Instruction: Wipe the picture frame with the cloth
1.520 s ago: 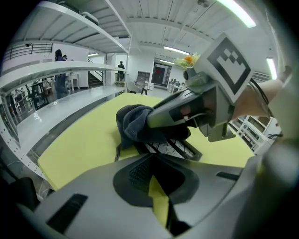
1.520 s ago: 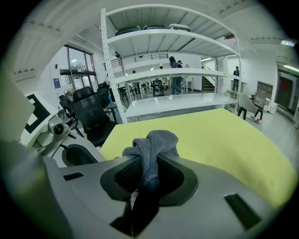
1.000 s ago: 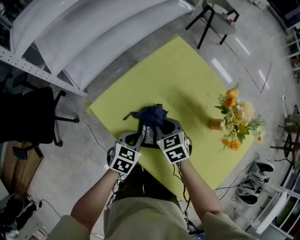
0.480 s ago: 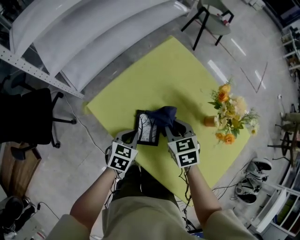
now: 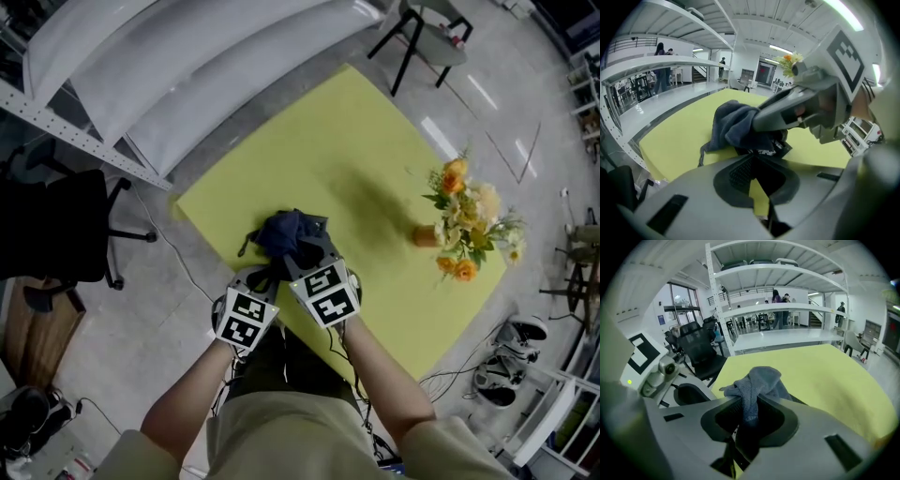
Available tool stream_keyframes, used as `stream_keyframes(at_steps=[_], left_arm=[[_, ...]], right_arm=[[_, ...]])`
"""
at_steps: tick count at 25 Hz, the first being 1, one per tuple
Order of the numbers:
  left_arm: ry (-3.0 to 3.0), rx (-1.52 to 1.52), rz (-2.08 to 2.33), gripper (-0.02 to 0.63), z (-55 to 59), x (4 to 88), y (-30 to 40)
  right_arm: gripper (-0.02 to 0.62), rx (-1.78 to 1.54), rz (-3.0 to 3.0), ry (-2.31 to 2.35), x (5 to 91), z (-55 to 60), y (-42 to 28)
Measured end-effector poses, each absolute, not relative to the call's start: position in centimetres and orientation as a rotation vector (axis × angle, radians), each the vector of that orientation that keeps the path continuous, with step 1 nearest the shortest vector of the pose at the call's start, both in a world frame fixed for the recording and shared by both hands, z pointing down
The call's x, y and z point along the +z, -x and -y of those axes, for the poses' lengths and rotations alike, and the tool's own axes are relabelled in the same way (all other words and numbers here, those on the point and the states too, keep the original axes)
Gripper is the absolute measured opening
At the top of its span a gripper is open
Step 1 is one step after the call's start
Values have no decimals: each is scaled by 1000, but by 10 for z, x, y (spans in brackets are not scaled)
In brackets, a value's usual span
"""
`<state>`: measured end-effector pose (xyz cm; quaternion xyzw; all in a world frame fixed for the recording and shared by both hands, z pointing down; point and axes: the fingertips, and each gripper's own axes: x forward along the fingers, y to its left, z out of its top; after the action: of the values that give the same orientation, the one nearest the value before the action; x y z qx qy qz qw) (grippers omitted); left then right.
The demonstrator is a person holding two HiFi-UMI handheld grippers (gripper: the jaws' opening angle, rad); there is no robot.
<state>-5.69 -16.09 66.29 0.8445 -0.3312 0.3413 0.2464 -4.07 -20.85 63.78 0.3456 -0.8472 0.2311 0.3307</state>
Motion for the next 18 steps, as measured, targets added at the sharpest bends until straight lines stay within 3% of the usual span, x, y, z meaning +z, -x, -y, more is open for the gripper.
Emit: stream_keyframes(at_steps=[6, 18], left_arm=[[-2281, 960, 901, 8, 160, 666, 56], [-2321, 976, 920, 7, 159, 663, 58]], right_arm=[[91, 588, 2094, -936, 665, 198, 10], [89, 662, 2058, -1191, 627, 192, -71]])
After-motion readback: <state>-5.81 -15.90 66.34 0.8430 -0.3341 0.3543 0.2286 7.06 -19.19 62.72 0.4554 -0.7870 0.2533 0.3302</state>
